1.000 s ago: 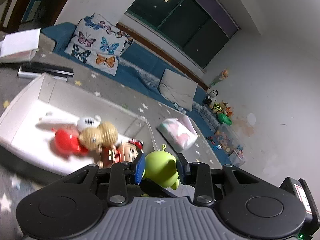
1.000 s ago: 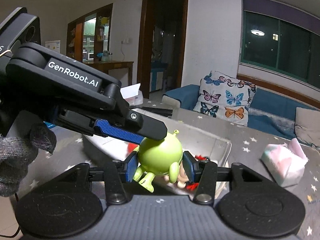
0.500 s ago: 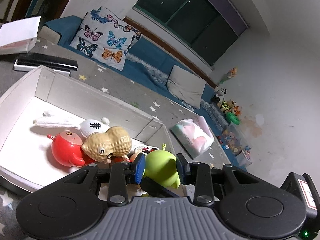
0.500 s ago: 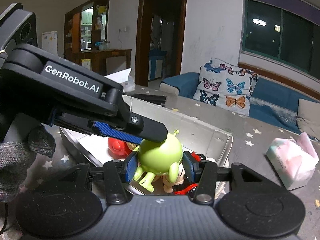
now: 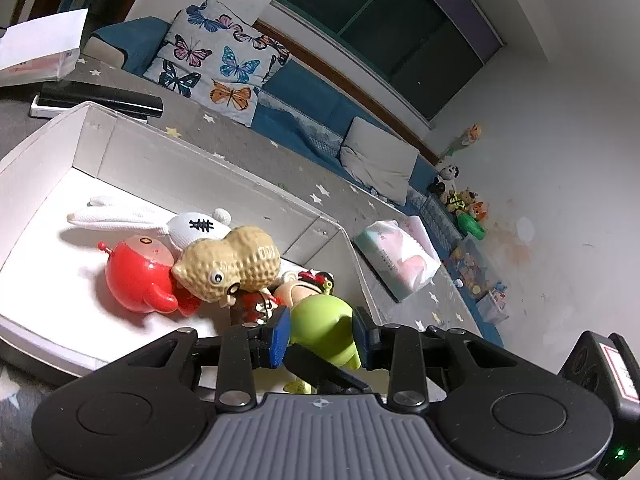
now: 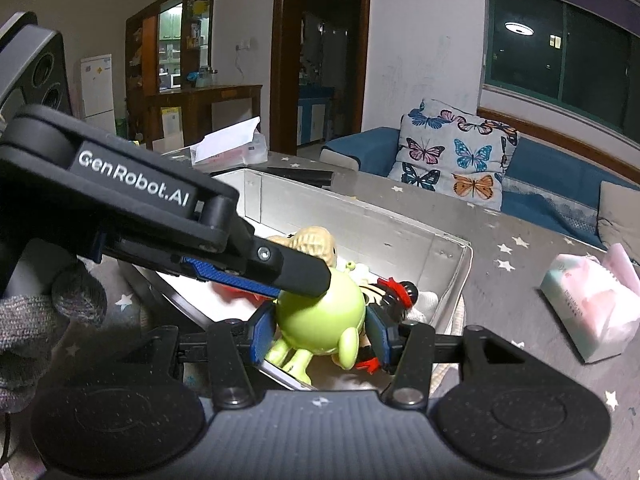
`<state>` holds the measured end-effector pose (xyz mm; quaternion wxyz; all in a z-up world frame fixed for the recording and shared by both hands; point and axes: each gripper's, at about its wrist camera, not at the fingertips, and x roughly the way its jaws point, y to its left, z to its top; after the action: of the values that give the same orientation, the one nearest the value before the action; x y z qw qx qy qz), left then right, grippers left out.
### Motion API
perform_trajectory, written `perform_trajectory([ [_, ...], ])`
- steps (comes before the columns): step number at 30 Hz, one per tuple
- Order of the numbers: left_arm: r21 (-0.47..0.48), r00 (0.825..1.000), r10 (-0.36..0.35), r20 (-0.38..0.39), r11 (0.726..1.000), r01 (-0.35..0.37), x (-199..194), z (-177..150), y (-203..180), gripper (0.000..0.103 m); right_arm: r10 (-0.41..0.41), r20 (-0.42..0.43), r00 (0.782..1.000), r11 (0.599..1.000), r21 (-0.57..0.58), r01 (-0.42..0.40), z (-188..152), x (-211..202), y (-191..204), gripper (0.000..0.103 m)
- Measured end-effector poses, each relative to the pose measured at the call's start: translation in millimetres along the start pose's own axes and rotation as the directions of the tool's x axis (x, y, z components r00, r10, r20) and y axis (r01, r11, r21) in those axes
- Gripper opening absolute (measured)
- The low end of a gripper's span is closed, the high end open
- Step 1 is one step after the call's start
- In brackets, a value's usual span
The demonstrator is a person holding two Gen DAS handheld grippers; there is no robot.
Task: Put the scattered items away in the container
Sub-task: 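Lift the green alien with both tools and lower it into the box, then open both tools and pull them back from the box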
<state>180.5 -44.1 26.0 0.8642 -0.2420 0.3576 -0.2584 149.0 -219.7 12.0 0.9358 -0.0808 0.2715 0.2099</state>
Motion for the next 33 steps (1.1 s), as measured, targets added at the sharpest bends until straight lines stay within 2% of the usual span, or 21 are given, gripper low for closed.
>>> perform_trajectory([
  [26,0.009,0.999,0.024,0.022,1.000,-0.024,-18,-12,-6,0.036,-0.019,0.049,0.999,0.999,0.036,0.017,-7,-23,5,0.051],
  [27,0.011,0.999,0.025,0.024,1.000,-0.025,-20,-12,-7,0.036,-0.019,0.053,0.998,0.999,0.040,0.017,-7,-25,5,0.052],
  [29,0.017,0.999,0.030,0.031,0.999,-0.030,-25,-14,-9,0.036,-0.015,0.057,0.998,0.999,0.050,0.012,-9,-29,7,0.062],
  [33,0.026,0.998,0.038,0.053,0.999,-0.039,-37,-18,-12,0.036,-0.013,0.059,0.998,0.999,0.042,0.010,-13,-35,11,0.063],
])
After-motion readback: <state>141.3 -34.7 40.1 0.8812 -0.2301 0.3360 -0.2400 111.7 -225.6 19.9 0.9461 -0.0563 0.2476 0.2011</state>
